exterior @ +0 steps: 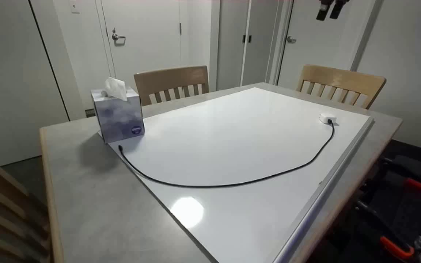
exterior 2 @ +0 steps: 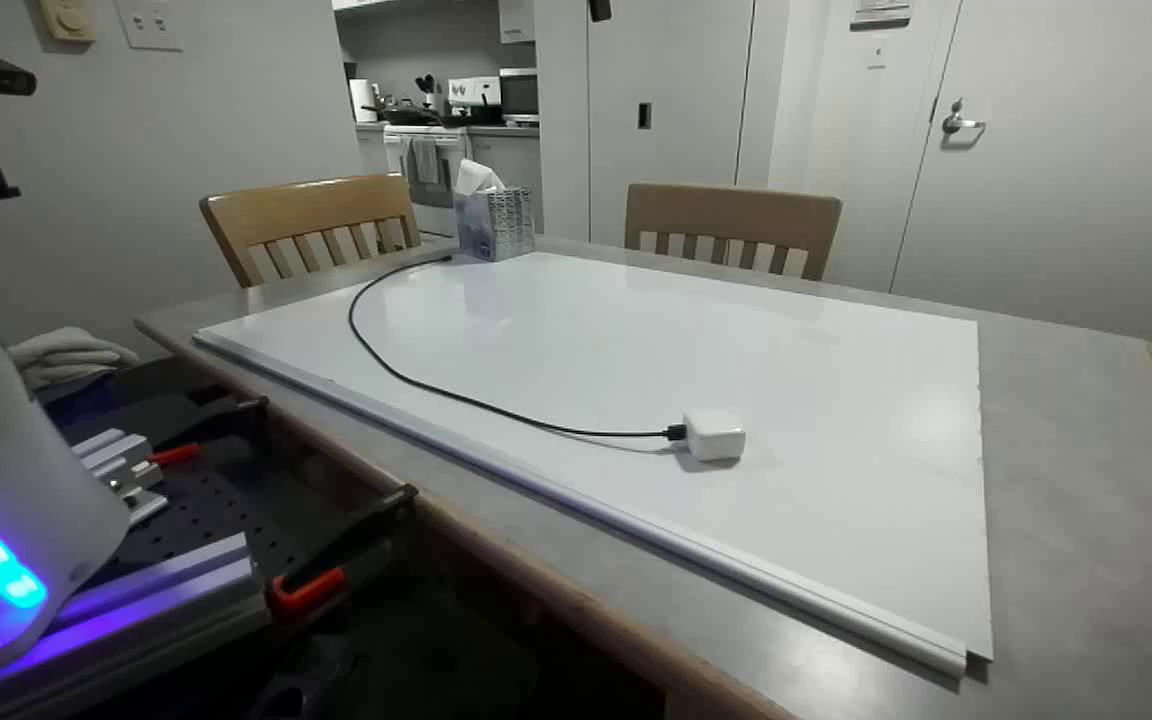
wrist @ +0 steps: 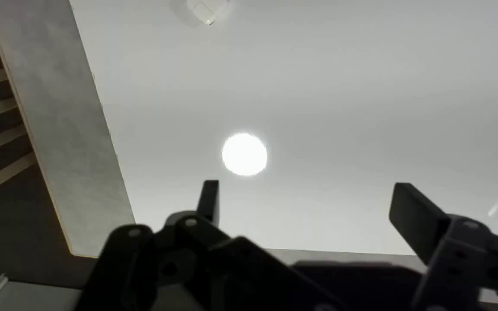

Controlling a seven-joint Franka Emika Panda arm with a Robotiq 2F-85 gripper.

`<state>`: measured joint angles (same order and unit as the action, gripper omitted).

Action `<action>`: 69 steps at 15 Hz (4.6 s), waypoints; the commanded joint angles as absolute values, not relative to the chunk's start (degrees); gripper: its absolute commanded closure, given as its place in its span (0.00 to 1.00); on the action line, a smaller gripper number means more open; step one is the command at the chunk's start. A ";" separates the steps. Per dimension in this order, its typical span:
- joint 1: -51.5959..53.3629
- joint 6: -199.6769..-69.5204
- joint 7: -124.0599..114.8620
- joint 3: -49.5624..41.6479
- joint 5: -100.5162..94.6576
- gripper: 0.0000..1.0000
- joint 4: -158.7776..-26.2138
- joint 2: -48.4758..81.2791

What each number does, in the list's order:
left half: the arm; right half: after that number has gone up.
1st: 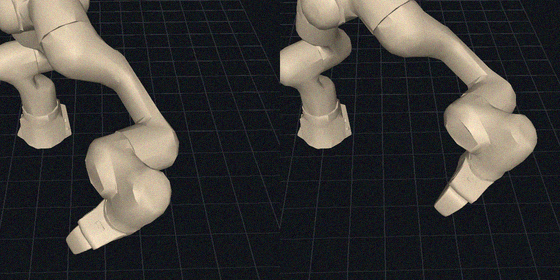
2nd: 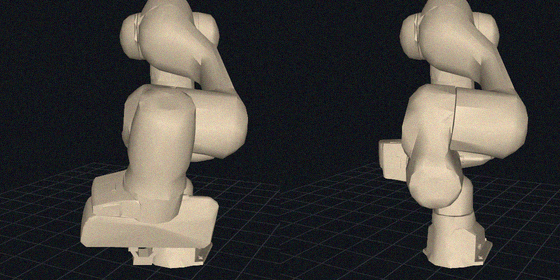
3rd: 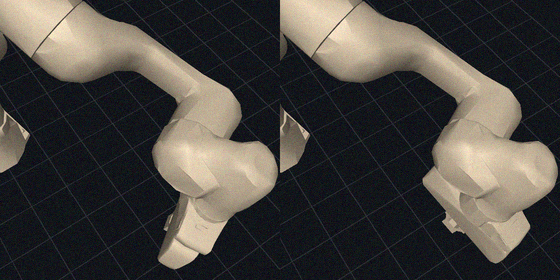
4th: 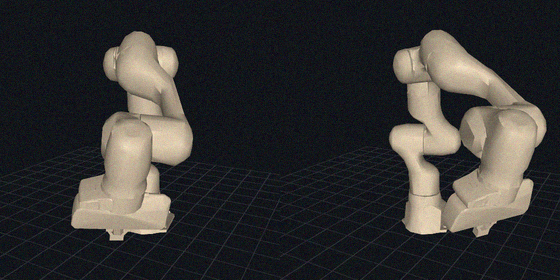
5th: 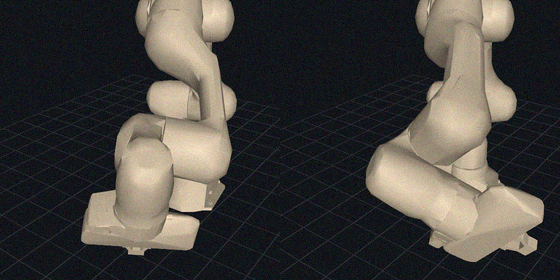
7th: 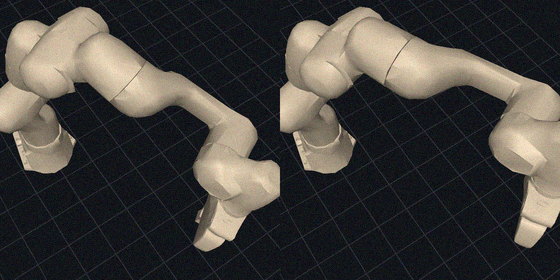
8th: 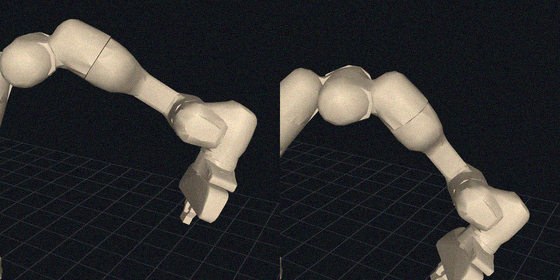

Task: Put the charger in a circle

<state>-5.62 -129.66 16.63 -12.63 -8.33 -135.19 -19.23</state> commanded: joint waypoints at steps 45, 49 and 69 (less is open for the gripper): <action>-13.22 -137.58 -0.78 -17.72 -7.74 0.00 -136.18 7.11; -13.40 -136.93 2.47 -17.15 -5.45 0.00 -135.87 6.57; -19.01 -170.77 20.29 -10.69 34.96 0.00 -149.98 6.54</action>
<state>-15.60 -170.97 10.27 -14.99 25.67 -150.76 6.39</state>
